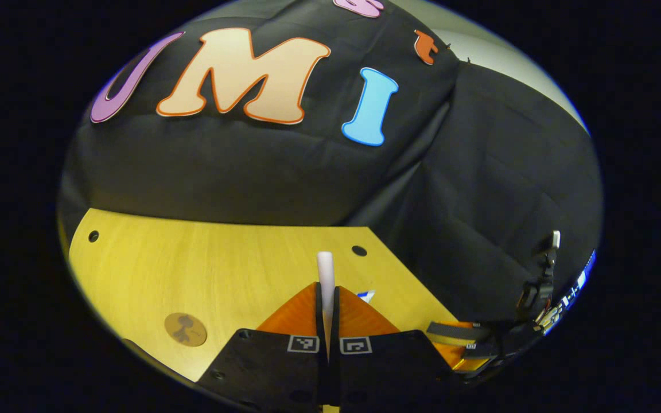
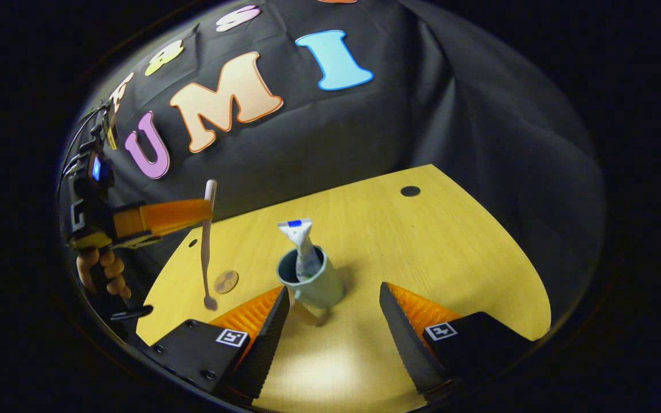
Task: Put the toothbrush and toothpaste on the desktop into the cup, then pick up the cup and place it on the coaster on the desktop.
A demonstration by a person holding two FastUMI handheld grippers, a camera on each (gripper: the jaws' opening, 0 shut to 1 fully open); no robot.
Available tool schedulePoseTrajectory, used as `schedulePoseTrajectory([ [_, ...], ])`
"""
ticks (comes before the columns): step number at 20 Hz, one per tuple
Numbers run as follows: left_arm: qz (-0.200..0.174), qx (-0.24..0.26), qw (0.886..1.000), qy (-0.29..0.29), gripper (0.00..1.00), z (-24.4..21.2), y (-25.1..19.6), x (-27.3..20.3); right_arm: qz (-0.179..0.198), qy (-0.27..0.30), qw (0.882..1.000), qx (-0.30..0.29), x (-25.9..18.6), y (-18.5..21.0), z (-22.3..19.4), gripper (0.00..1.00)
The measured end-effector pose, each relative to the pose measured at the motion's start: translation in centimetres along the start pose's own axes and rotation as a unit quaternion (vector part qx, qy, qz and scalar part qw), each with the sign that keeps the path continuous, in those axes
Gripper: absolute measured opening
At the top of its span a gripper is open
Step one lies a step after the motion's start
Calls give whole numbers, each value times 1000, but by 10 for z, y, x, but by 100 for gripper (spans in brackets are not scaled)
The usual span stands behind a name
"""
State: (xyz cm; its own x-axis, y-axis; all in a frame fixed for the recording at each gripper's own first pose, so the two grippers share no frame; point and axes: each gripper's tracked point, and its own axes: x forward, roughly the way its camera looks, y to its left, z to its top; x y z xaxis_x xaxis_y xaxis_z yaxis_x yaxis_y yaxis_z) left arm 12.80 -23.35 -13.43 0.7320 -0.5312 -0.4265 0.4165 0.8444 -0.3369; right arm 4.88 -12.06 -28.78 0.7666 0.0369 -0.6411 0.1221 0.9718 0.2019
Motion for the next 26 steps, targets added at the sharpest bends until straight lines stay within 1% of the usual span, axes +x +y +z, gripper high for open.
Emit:
schedulePoseTrajectory([
  [3, -16, 10, 1000, -19, 0, 8, -16, 28, -29, 4, 999, 23, -22, -28, -10, 96],
  [4, -22, 10, 999, -25, 0, 11, -22, 38, -38, 4, 999, 28, -28, -36, -13, 96],
  [6, -23, 0, 999, -34, 0, 10, -26, 54, -53, 6, 998, 41, -38, -50, -18, 96],
  [10, 8, -38, 996, -75, 0, 8, -9, 69, -72, 12, 995, 62, -51, -72, -23, 95],
  [11, 19, -39, 996, -80, 0, 4, -4, 71, -76, 14, 995, 62, -54, -75, -25, 96],
  [14, 26, -28, 992, -123, 0, 7, -3, 70, -81, 27, 995, 58, -53, -83, -30, 96],
  [17, 37, -12, 992, -123, 0, -9, -5, 67, -74, 33, 995, 57, -50, -80, -30, 96],
  [19, 38, -18, 990, -132, 0, -14, -5, 65, -65, 35, 996, 48, -46, -73, -27, 96],
  [21, 42, -21, 991, -124, 0, -22, -4, 64, -54, 35, 997, 39, -42, -66, -24, 96],
  [23, 49, -22, 991, -119, 0, -34, -4, 52, -43, 35, 998, 33, -38, -58, -20, 95],
  [26, 52, -19, 992, -117, 0, -40, -4, 42, -25, 38, 999, 23, -32, -46, -19, 95],
])
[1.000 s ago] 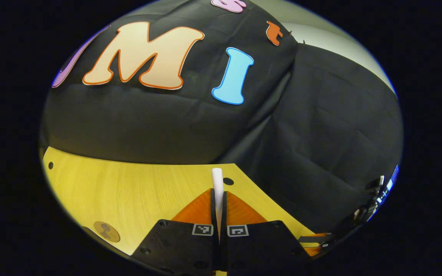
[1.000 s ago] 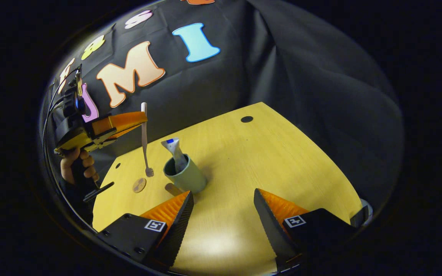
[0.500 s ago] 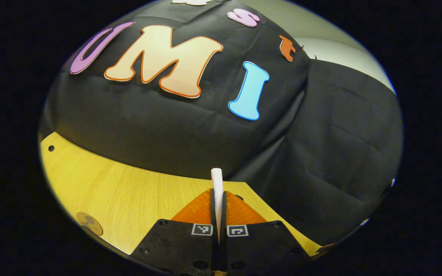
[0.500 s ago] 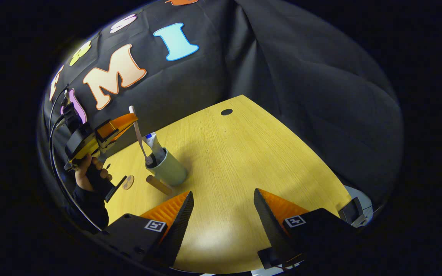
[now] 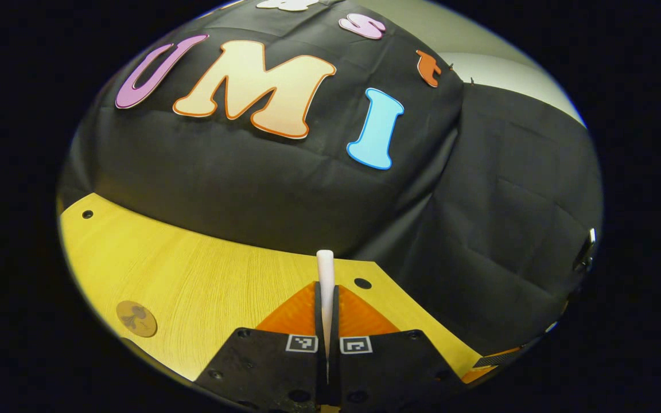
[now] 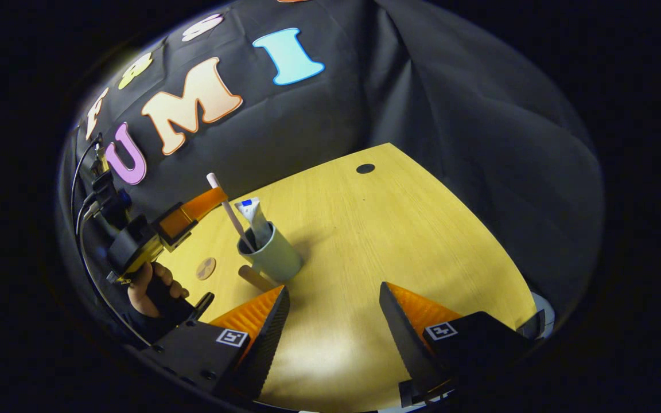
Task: Put the toothbrush and toothpaste on the desktop into the cup, then pick up the cup and place it on the coaster on the desktop.
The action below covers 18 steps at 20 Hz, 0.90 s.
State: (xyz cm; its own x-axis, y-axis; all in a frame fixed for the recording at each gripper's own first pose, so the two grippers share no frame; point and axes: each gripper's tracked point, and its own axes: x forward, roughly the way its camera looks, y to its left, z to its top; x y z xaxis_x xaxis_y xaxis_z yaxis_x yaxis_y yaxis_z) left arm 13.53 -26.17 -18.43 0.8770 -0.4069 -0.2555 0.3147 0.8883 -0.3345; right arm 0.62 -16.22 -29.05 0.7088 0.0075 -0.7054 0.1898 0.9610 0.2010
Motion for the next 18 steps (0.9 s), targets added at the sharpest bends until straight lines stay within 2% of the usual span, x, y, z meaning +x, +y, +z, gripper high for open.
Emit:
schedulePoseTrajectory([
  [3, 2, 12, 1000, 16, 0, -13, 0, -10, 17, 6, 1000, -4, 4, 10, -2, 96],
  [4, -1, 12, 999, 30, 3, -20, -2, -15, 23, 7, 1000, -4, 4, 14, 0, 96],
  [8, -15, 13, 998, 62, 6, -35, -8, -34, 52, 15, 998, -20, 9, 37, 3, 96],
  [10, -12, 26, 997, 68, 39, -36, -6, -47, 64, 24, 997, -29, 13, 52, 6, 96],
  [11, -8, 38, 997, 67, 67, -32, -2, -54, 71, 31, 996, -34, 15, 62, 7, 96],
  [13, 4, 59, 997, 58, 91, -23, 12, -72, 75, 51, 994, -53, 19, 76, 5, 97],
  [18, 55, 91, 993, 53, 95, -3, 66, -131, 76, 137, 985, -78, 32, 113, -5, 96],
])
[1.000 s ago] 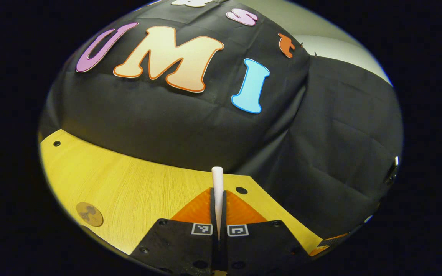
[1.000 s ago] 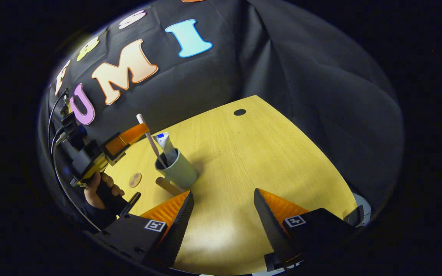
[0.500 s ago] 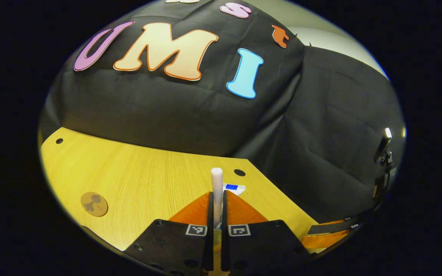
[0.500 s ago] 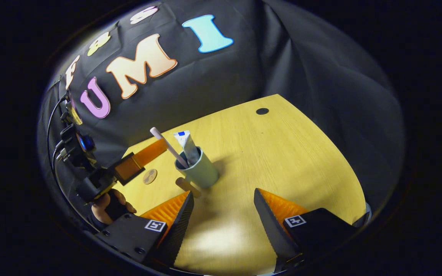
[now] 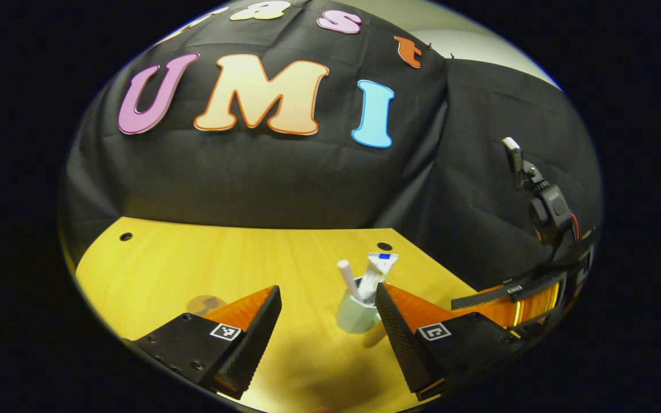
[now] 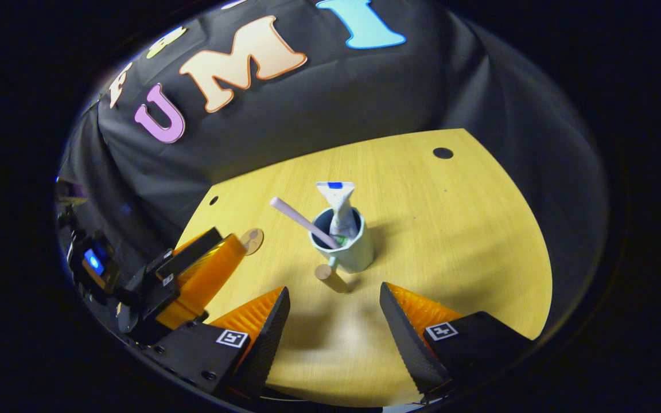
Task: Put the toothbrush and toothpaste on the desktop into the cup, then pick up the cup and place it on the coaster on the desktop.
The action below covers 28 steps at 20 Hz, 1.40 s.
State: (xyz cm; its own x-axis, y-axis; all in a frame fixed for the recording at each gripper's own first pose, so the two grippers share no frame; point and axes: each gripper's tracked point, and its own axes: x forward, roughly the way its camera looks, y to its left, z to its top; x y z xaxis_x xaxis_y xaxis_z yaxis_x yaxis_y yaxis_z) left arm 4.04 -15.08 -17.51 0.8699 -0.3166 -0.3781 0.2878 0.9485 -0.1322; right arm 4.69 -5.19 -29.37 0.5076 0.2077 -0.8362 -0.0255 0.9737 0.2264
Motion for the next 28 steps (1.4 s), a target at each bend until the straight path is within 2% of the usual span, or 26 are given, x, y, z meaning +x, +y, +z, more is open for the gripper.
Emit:
schedulePoseTrajectory([
  [3, 43, 10, 999, -10, 95, 2, 43, -33, -6, 50, 999, 4, 23, 10, -1, 94],
  [7, 100, -4, 995, -15, 95, -1, 102, -70, -31, 93, 995, 11, 56, 10, 4, 94],
  [8, 116, -9, 993, -14, 95, -2, 118, -80, -39, 107, 993, 12, 64, 9, 3, 85],
  [9, 128, -13, 992, -13, 95, -4, 129, -86, -47, 118, 992, 11, 73, 7, 2, 94],
  [10, 141, -15, 990, -13, 95, -6, 142, -93, -55, 133, 990, 7, 83, 4, -2, 95],
  [11, 151, -17, 988, -13, 95, -8, 151, -99, -66, 148, 987, 2, 92, -1, -5, 81],
  [12, 160, -19, 987, -12, 95, -10, 161, -106, -76, 159, 984, -3, 100, -4, -8, 90],
  [13, 168, -21, 986, -10, 95, -13, 169, -112, -83, 170, 982, -7, 107, -6, -11, 90],
  [14, 174, -23, 984, -8, 95, -15, 176, -117, -88, 177, 980, -11, 114, -8, -12, 81],
  [16, 185, -28, 982, -4, 95, -19, 190, -125, -110, 195, 974, -27, 125, -19, -19, 93],
  [17, 190, -29, 981, -2, 95, -20, 195, -128, -117, 201, 972, -39, 126, -22, -20, 75],
  [19, 193, -29, 981, 1, 95, -23, 203, -131, -121, 215, 968, -45, 131, -26, -27, 71],
  [20, 192, -29, 981, 3, 95, -22, 206, -133, -116, 225, 966, -48, 132, -26, -33, 63],
  [21, 189, -30, 982, 6, 95, -24, 207, -132, -104, 237, 965, -44, 133, -23, -37, 64],
  [23, 184, -30, 982, 10, 95, -26, 209, -130, -110, 239, 963, -62, 135, -25, -38, 37],
  [24, 181, -31, 983, 11, 95, -25, 210, -128, -115, 238, 962, -72, 133, -25, -38, 36],
  [26, 175, -28, 984, 13, 95, -25, 212, -123, -114, 233, 962, -85, 133, -18, -38, 28],
  [28, 170, -26, 985, 13, 95, -23, 213, -121, -96, 228, 965, -86, 133, -1, -40, 32],
])
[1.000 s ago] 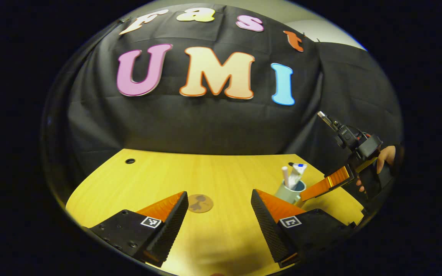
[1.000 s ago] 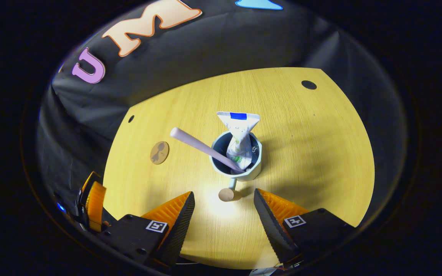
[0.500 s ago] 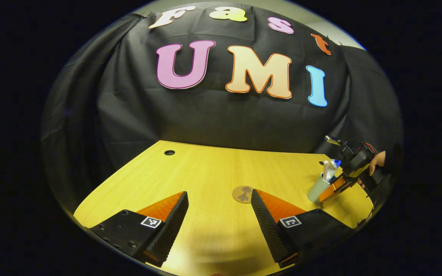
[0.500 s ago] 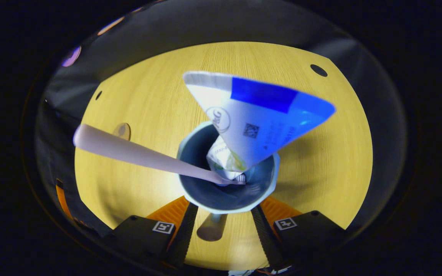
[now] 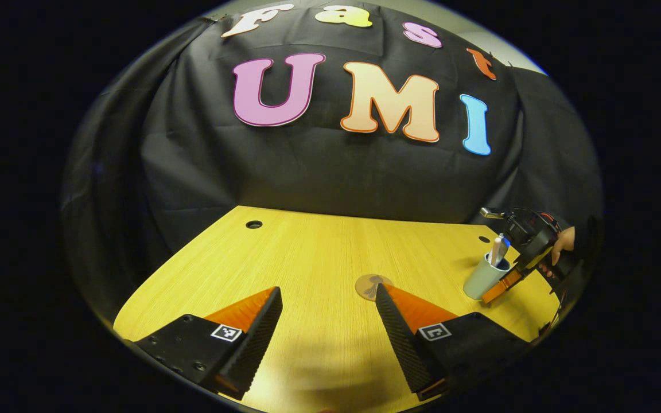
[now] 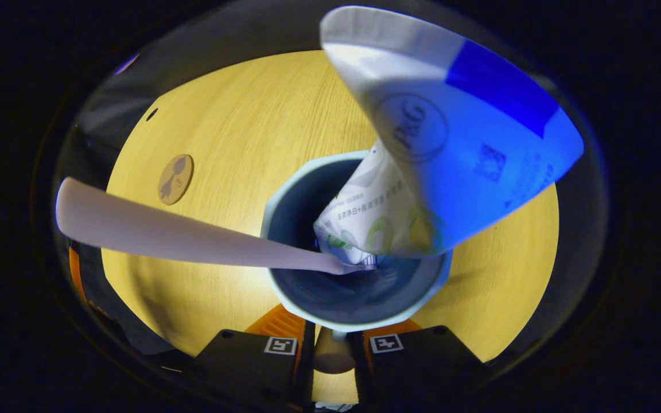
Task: Put the toothbrush and toothpaste on the desktop into the cup, then pick up the cup and place it on the coaster on the desktop.
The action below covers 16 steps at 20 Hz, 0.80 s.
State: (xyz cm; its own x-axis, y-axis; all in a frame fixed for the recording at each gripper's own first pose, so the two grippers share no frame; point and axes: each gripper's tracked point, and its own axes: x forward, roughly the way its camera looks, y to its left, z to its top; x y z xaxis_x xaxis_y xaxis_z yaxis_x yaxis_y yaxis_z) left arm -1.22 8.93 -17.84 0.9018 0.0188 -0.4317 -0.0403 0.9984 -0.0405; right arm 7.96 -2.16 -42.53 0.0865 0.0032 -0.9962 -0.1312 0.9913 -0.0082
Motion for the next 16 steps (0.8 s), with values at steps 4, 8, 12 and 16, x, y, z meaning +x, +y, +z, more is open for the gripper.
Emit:
schedulePoseTrajectory([
  [4, -10, 3, 1000, 6, 95, 0, 4, 8, 38, -25, 999, 0, -8, 47, 15, 32],
  [8, -13, 0, 1000, 11, 95, -3, 13, 14, 65, -41, 997, -23, -15, 98, 36, 28],
  [12, -6, -4, 1000, 16, 95, -8, 30, 15, 90, -50, 994, -47, -15, 156, 61, 27],
  [16, 1, -11, 1000, 22, 95, -11, 53, 20, 100, -51, 991, -78, -8, 204, 81, 32],
])
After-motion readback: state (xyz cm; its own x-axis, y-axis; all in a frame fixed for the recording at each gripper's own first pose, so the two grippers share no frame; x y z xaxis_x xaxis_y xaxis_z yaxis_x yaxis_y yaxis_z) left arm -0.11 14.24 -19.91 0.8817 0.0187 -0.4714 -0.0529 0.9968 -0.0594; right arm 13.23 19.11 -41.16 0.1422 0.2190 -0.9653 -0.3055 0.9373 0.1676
